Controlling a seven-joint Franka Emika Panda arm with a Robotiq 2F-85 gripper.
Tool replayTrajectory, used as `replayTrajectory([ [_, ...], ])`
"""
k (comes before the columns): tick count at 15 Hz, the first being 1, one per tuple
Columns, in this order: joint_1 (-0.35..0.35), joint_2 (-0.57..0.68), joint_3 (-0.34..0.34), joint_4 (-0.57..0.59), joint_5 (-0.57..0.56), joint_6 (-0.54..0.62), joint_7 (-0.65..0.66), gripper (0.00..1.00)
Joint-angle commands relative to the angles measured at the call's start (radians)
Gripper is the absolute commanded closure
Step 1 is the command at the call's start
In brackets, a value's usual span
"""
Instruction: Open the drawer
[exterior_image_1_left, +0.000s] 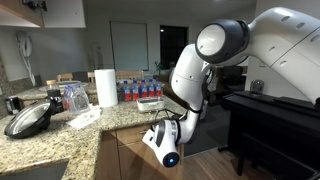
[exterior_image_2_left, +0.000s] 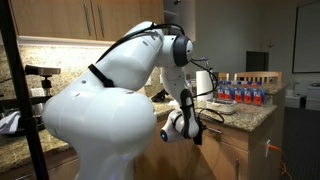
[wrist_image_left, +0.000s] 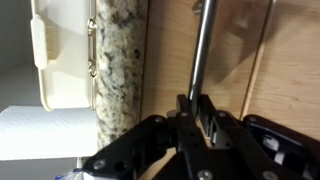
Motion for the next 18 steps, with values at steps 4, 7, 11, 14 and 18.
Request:
replayTrajectory([
  [4, 0.117, -0.062, -0.124, -0.041, -0.011, 0.076, 0.085, 0.92],
  [7, 0.209, -0.067, -0.205, -0.061, -0.010, 0.092, 0.142, 0.92],
  [11, 0.375, -0.060, -0.355, -0.087, -0.008, 0.128, 0.247, 0.91],
  [14, 0.468, -0.031, -0.444, -0.087, -0.009, 0.151, 0.312, 0.91],
  [18, 0.552, 0.005, -0.517, -0.097, -0.009, 0.137, 0.387, 0.91],
])
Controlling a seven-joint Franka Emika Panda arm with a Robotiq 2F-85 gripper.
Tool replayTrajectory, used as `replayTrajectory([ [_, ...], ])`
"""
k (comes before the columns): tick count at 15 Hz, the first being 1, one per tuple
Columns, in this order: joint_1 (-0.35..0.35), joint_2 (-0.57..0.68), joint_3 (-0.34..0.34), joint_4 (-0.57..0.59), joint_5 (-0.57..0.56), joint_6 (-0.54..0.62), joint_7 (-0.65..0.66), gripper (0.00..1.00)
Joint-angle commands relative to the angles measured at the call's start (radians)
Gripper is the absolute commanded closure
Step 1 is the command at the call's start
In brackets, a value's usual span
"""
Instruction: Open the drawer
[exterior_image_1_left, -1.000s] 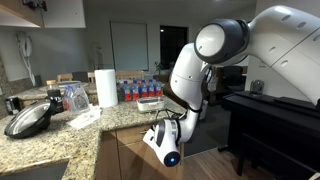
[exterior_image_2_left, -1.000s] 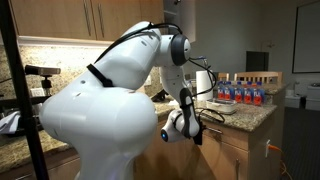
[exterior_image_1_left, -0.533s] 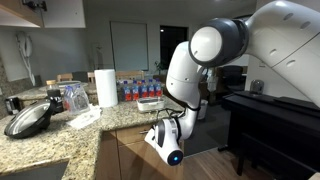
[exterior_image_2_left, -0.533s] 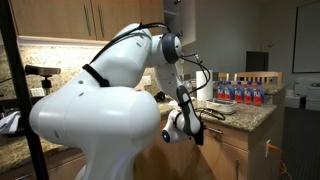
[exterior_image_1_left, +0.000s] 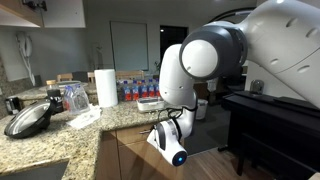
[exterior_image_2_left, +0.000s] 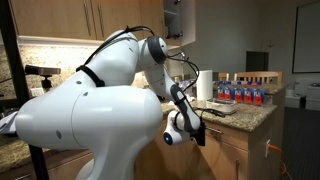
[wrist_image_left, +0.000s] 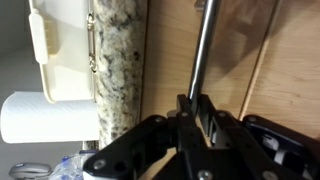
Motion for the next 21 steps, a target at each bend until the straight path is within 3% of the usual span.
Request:
replayTrajectory([
  [1, 0.117, -0.024, -0.060, -0.096, -0.009, -0.020, 0.064, 0.91],
  [5, 0.180, -0.013, -0.090, -0.131, -0.002, -0.039, 0.098, 0.91],
  [12, 0.246, 0.003, -0.042, -0.185, 0.022, -0.089, 0.074, 0.94],
  [13, 0.038, -0.064, 0.138, -0.195, -0.029, -0.170, -0.059, 0.93],
  [14, 0.017, -0.059, 0.159, -0.190, -0.025, -0.196, -0.065, 0.69],
  [16, -0.092, -0.050, 0.258, -0.176, -0.028, -0.258, -0.110, 0.63],
  [17, 0.008, -0.031, 0.161, -0.160, 0.021, -0.217, -0.051, 0.57],
  [18, -0.030, -0.035, 0.181, -0.153, 0.014, -0.217, -0.068, 0.50],
  [21, -0.036, -0.031, 0.158, -0.126, 0.009, -0.212, -0.086, 0.32],
])
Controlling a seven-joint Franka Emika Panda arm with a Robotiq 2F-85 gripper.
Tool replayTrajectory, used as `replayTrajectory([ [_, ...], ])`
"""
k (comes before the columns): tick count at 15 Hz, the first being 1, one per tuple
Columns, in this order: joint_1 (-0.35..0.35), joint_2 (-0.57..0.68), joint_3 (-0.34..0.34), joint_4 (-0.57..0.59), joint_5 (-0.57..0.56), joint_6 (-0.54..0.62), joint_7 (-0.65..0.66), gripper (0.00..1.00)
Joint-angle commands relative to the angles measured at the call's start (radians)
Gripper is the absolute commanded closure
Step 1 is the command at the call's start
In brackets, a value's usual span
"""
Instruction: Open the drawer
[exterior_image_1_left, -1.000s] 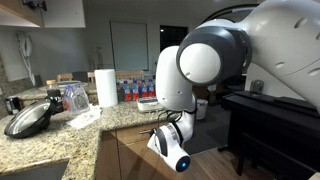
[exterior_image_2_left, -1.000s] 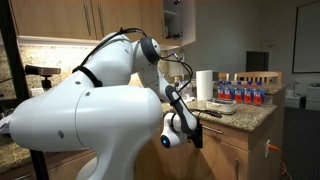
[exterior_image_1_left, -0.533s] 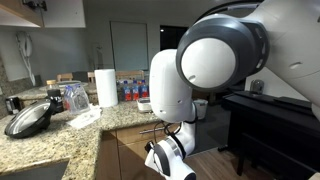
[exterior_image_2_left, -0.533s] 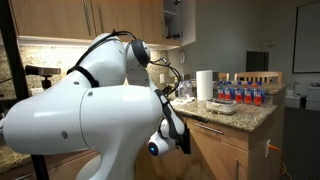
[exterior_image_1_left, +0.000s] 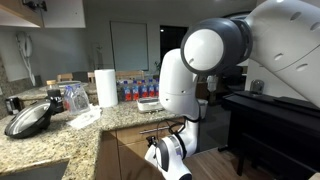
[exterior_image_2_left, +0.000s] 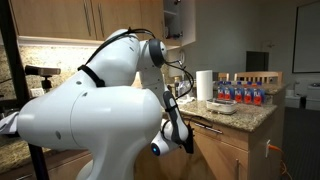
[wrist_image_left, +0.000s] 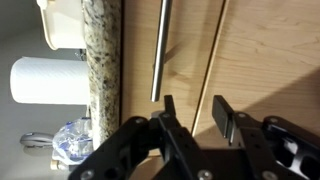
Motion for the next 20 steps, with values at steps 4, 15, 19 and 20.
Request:
replayTrajectory([
  [4, 0.000, -0.008, -0.042, 0.046, 0.013, 0.013, -0.048, 0.05],
  [15, -0.200, 0.002, 0.058, 0.162, 0.019, 0.075, -0.216, 0.00],
  [19, -0.276, 0.013, 0.119, 0.172, 0.018, 0.099, -0.294, 0.00],
  [20, -0.389, 0.009, 0.228, 0.165, -0.015, 0.063, -0.365, 0.00],
])
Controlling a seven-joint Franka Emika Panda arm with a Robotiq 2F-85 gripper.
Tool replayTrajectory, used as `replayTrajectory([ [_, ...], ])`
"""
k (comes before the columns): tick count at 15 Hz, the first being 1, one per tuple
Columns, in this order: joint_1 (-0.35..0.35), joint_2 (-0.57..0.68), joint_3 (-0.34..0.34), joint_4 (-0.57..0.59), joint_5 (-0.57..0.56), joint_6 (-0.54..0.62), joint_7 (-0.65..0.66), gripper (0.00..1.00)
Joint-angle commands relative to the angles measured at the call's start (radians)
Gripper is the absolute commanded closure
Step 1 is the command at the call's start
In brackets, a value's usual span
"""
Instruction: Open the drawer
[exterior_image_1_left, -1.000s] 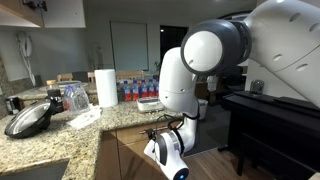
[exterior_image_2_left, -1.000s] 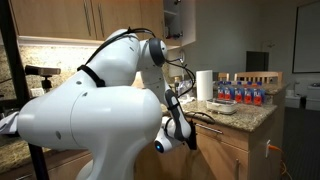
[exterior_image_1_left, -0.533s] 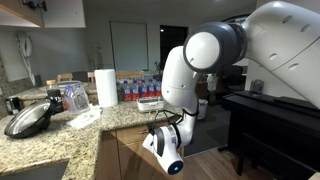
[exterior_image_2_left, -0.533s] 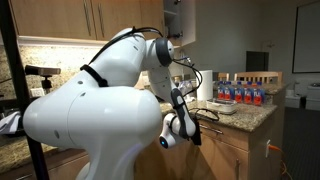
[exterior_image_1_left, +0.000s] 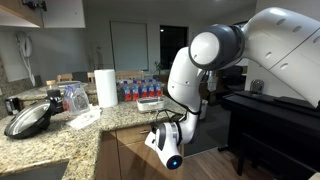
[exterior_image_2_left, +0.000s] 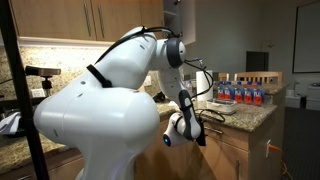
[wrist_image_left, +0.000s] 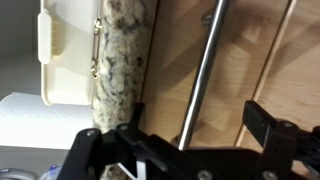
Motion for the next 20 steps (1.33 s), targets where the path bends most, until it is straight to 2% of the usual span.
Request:
replayTrajectory([
  [1, -0.027, 0.005, -0.002, 0.022, 0.018, 0.035, -0.055, 0.00],
  [2, -0.128, 0.005, 0.092, 0.023, -0.016, 0.006, -0.112, 0.00],
  [3, -0.138, 0.003, 0.096, 0.030, -0.018, 0.009, -0.115, 0.25],
  [4, -0.081, -0.002, 0.038, 0.037, 0.015, 0.042, -0.090, 0.26],
  [5, -0.166, 0.001, 0.115, 0.041, -0.018, 0.021, -0.132, 0.32],
  [6, -0.104, -0.001, 0.054, 0.046, 0.013, 0.047, -0.104, 0.40],
  [7, -0.174, 0.005, 0.124, 0.044, -0.012, 0.024, -0.147, 0.46],
  [14, -0.208, 0.013, 0.182, 0.028, -0.007, 0.019, -0.186, 0.91],
  [16, -0.210, 0.014, 0.190, 0.028, -0.001, 0.004, -0.183, 0.93],
  [20, -0.213, 0.013, 0.210, 0.002, -0.001, -0.009, -0.169, 0.90],
])
